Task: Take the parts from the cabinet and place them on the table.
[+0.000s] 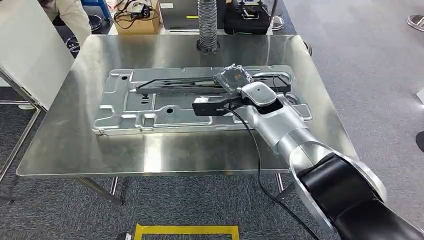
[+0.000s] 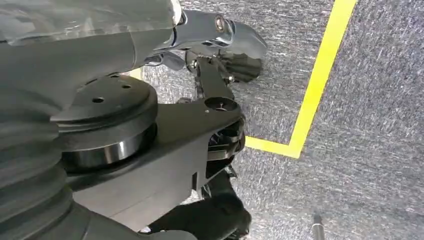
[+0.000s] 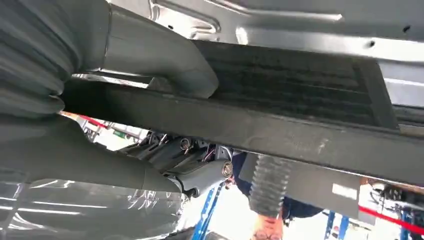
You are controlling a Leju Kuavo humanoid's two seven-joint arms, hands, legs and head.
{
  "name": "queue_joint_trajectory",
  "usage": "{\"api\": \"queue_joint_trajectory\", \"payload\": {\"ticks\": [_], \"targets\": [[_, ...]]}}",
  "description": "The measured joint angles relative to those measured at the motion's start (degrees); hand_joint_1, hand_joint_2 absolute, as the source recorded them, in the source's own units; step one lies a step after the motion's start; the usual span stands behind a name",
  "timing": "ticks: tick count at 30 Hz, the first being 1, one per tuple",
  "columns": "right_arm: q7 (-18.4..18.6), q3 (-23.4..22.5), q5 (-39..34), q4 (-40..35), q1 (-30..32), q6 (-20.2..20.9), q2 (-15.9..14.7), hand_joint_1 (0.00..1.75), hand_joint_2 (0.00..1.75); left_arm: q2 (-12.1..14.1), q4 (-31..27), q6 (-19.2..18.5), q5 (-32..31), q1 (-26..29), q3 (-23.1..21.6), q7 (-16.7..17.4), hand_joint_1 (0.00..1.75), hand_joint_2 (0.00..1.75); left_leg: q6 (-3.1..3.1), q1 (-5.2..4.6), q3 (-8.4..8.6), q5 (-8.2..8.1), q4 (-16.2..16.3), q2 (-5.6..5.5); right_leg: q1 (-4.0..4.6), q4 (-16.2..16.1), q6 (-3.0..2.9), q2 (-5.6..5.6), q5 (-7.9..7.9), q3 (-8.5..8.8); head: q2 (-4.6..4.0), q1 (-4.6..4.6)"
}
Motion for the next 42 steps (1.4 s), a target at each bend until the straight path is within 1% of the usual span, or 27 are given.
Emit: {"api": "queue_joint_trajectory", "payload": {"ticks": [1, 3, 4, 7, 8, 9, 10, 12, 13, 14, 15, 16, 18, 19, 23, 24, 25, 28, 29, 30, 31, 33, 34, 38, 39, 40, 42], "targets": [[0.0, 0.0, 0.0, 0.1, 0.0, 0.0, 0.0, 1.75, 1.75, 0.0, 0.0, 0.0, 0.0, 0.0, 0.0, 0.0, 0.00, 1.75, -0.06, 0.00, 0.23, -0.20, 0.1, -0.11, 0.01, -4.2, -0.22, 0.00, 2.70, 1.83, 0.00, -0.02], [0.0, 0.0, 0.0, 0.1, -0.4, -0.1, 0.0, 1.75, 1.75, 0.0, 0.0, 0.0, 0.0, 0.0, 0.0, 0.0, 0.00, 1.75, -0.47, -0.04, 0.76, -0.64, 0.1, -0.17, 0.18, -15.7, -1.01, -0.04, 7.97, 6.97, 0.00, -0.02], [0.0, -0.1, 0.0, 0.1, -0.6, -0.1, 0.0, 1.75, 1.75, -0.1, 0.0, 0.0, -0.1, -0.1, 0.0, -0.1, 0.00, 1.75, -0.80, -0.34, 0.71, -0.85, 0.1, -0.16, 0.71, -16.9, -1.21, -0.13, 7.24, 7.48, 0.00, -0.11], [0.0, -0.1, 0.0, 0.1, -0.5, -0.1, 0.0, 1.75, 1.75, -0.1, 0.0, 0.0, -0.2, -0.1, 0.0, -0.1, 0.00, 1.75, -1.71, -0.09, 0.96, -1.01, -0.2, -0.08, 1.03, -17.0, -1.93, -0.02, 7.16, 7.46, 0.00, -0.07], [0.0, -0.2, 0.1, 0.2, -0.5, -0.1, -0.1, 1.75, 1.75, -0.1, 0.0, 0.0, -0.3, -0.1, 0.0, -0.1, 0.00, 1.75, -2.08, -0.38, 1.17, -1.20, -0.3, -0.05, 0.57, -17.6, -2.33, 0.02, 7.36, 7.75, 0.02, 0.02], [0.1, -0.3, 0.1, 0.2, -0.5, -0.2, -0.1, 1.75, 1.75, -0.1, 0.0, 0.0, -0.3, 0.0, 0.0, -0.1, 0.00, 1.75, -2.27, -0.09, 0.91, -1.75, 0.5, 0.05, 0.37, -18.0, -2.51, -0.05, 7.48, 8.27, 0.00, -0.02], [0.1, -0.3, 0.1, 0.2, -0.6, -0.2, -0.1, 1.75, 1.75, -0.1, 0.0, 0.0, -0.3, 0.0, 0.0, -0.1, 0.00, 1.75, -2.38, -0.11, -0.10, -3.33, 3.0, 0.11, 0.28, -18.1, -2.96, -0.09, 7.36, 8.51, 0.00, -0.22], [0.1, -0.3, 0.1, 0.2, -0.5, -0.1, 0.0, 1.75, 1.75, -0.1, 0.0, 0.0, -0.3, 0.0, 0.0, -0.1, 0.00, 1.75, -2.74, -0.02, -4.83, -7.54, 12.5, 0.10, 0.40, -18.1, -3.34, -0.08, 7.06, 8.75, 0.02, -0.31], [0.1, -0.3, 0.1, 0.2, -0.3, -0.1, 0.0, 1.75, 1.75, -0.1, 0.0, 0.0, -0.2, 0.0, 0.0, -0.1, 0.00, 1.75, -2.89, -0.02, -7.16, -8.80, 16.6, 0.10, 0.46, -18.0, -3.41, -0.06, 6.93, 8.83, 0.02, -0.26], [0.1, -0.3, 0.1, 0.3, -0.2, -0.1, 0.0, 1.75, 1.75, -0.1, 0.0, 0.0, -0.2, 0.0, 0.0, -0.1, 0.00, 1.75, -2.95, -0.03, -8.68, -8.64, 18.6, 0.10, 0.49, -17.9, -3.37, -0.01, 6.75, 8.91, 0.02, -0.28], [0.1, -0.3, 0.1, 0.4, 0.0, -0.1, 0.0, 1.75, 1.75, 0.0, 0.0, 0.0, -0.2, 0.1, 0.0, -0.1, 0.00, 1.75, -2.93, -0.03, -8.65, -7.12, 17.6, 0.10, 0.49, -17.8, -3.31, 0.05, 6.49, 9.07, 0.00, -0.28], [0.1, -0.4, 0.1, 0.4, 0.0, -0.1, 0.0, 1.75, 1.75, -0.1, 0.0, 0.0, -0.2, 0.1, 0.0, -0.1, 0.00, 1.75, -2.84, -0.03, -7.10, -4.20, 13.6, 0.11, 0.49, -17.6, -3.20, 0.11, 6.17, 9.35, 0.00, -0.29], [0.1, -0.4, 0.2, 0.4, 0.0, -0.1, 0.0, 1.75, 1.75, 0.0, 0.0, 0.0, -0.2, 0.1, 0.0, -0.1, 0.00, 1.75, -2.44, -0.02, -2.25, 1.62, 2.6, 0.18, 0.48, -17.2, -2.85, 0.13, 5.34, 10.03, 0.02, -0.31], [0.1, -0.5, 0.2, 0.4, -0.1, -0.1, 0.0, 1.75, 1.75, 0.0, 0.0, 0.0, -0.2, 0.1, 0.0, -0.1, 0.00, 1.75, -2.11, -0.14, -1.31, 0.73, 1.4, 0.19, 0.73, -17.1, -2.56, 0.15, 5.09, 10.00, 0.00, -0.20], [0.1, -0.7, 0.2, 0.5, -0.2, -0.1, 0.0, 1.75, 1.75, 0.0, 0.0, 0.0, -0.2, 0.1, 0.0, -0.1, 0.00, 1.75, -0.95, -0.26, -1.22, 0.65, 0.4, -0.02, 0.89, -17.1, -1.40, 0.19, 5.01, 9.81, 0.00, -0.11], [0.0, -0.8, 0.2, 0.4, -0.2, -0.1, 0.0, 1.75, 1.75, -0.1, 0.0, 0.0, -0.2, 0.1, 0.0, -0.1, 0.00, 1.75, -0.71, 0.12, -0.83, 0.81, -0.1, 0.03, 0.77, -16.7, -1.14, 0.21, 4.47, 9.78, 0.02, -0.26], [0.0, -0.9, 0.2, 0.4, -0.4, -0.1, 0.0, 1.75, 1.75, -0.1, 0.0, 0.0, -0.2, 0.0, 0.0, -0.2, 0.00, 1.75, -0.46, 0.10, -0.58, 0.77, -0.3, 0.03, 0.67, -14.7, -0.79, 0.11, 3.30, 8.99, 0.00, 0.17], [0.0, -1.0, 0.2, 0.6, -0.3, -0.1, 0.0, 1.75, 1.75, -0.1, 0.0, 0.0, -0.2, -0.1, 0.0, -0.1, 0.00, 1.75, 0.00, 0.09, -0.45, 0.51, -0.2, 0.11, 0.36, -1.1, -0.11, 0.11, -2.22, 1.79, 0.02, 0.20], [0.0, -1.0, 0.2, 0.7, -0.1, -0.1, 0.0, 1.75, 1.75, -0.1, 0.0, 0.0, -0.2, -0.1, 0.0, -0.1, 0.00, 1.75, 0.02, 0.09, -0.40, 0.41, -0.1, 0.09, 0.25, 1.6, -0.03, 0.10, -2.44, 0.00, 0.02, 0.17], [0.0, -1.0, 0.2, 0.7, 0.1, -0.1, 0.0, 1.75, 1.75, -0.1, 0.0, 0.0, -0.2, -0.1, 0.0, -0.1, 0.00, 1.75, 0.00, 0.09, -0.30, 0.29, -0.1, 0.03, 0.09, 1.2, 0.01, 0.09, -1.33, -0.32, 0.00, 0.20], [0.0, -1.0, 0.2, 0.7, 0.1, -0.1, 0.0, 1.75, 1.75, -0.1, 0.0, 0.0, -0.2, -0.1, 0.0, -0.1, 0.00, 1.75, -0.07, 0.09, -0.12, 0.09, 0.0, -0.08, -0.01, -1.7, -0.06, 0.09, 1.11, 0.71, 0.02, 0.17], [0.0, -1.1, 0.2, 0.7, -0.1, -0.1, 0.0, 1.75, 1.75, -0.1, 0.0, 0.0, -0.2, 0.0, 0.0, -0.1, 0.00, 1.75, -0.46, 0.09, 0.37, -0.38, 0.2, -0.25, 0.03, -12.7, -0.57, 0.07, 7.19, 5.44, 0.02, 0.22], [0.0, -1.2, 0.2, 0.7, -0.2, -0.1, 0.0, 1.75, 1.75, -0.1, 0.0, 0.0, -0.2, -0.1, 0.0, -0.1, 0.00, 1.75, -0.68, 0.02, 0.48, -0.58, 0.2, -0.26, 0.16, -16.3, -0.93, 0.05, 7.74, 6.93, 0.00, 0.15], [0.0, -1.2, 0.3, 0.7, -0.3, -0.1, 0.0, 1.75, 1.75, -0.1, 0.0, 0.0, -0.2, -0.1, 0.0, -0.1, 0.00, 1.75, -1.91, -0.12, 0.64, -0.82, -0.1, -0.18, 0.71, -16.8, -1.84, 0.18, 7.34, 7.12, 0.00, 0.20], [0.2, -1.2, 0.3, 0.7, -0.3, -0.2, 0.0, 1.75, 1.75, -0.1, 0.0, 0.0, -0.2, -0.1, 0.0, -0.1, 0.00, 1.75, -2.25, -0.22, 0.51, -1.26, 0.1, -0.17, -0.06, -17.6, -2.29, 0.12, 7.65, 7.62, 0.02, 0.06], [0.2, -1.2, 0.3, 0.7, -0.3, -0.2, 0.1, 1.75, 1.75, -0.1, 0.0, 0.1, -0.2, -0.1, 0.0, -0.1, 0.00, 1.75, -2.47, -0.18, 0.32, -2.08, 1.2, -0.03, 0.04, -17.9, -2.46, 0.11, 7.68, 7.97, 0.02, 0.15], [0.2, -1.2, 0.4, 0.7, -0.4, -0.2, 0.2, 1.75, 1.75, -0.1, 0.0, 0.0, -0.1, -0.1, 0.0, -0.1, 0.00, 1.75, -2.82, -0.03, -3.60, -6.53, 9.8, 0.04, 0.11, -17.8, -2.96, 0.08, 7.52, 8.14, 0.02, -0.24]]}}
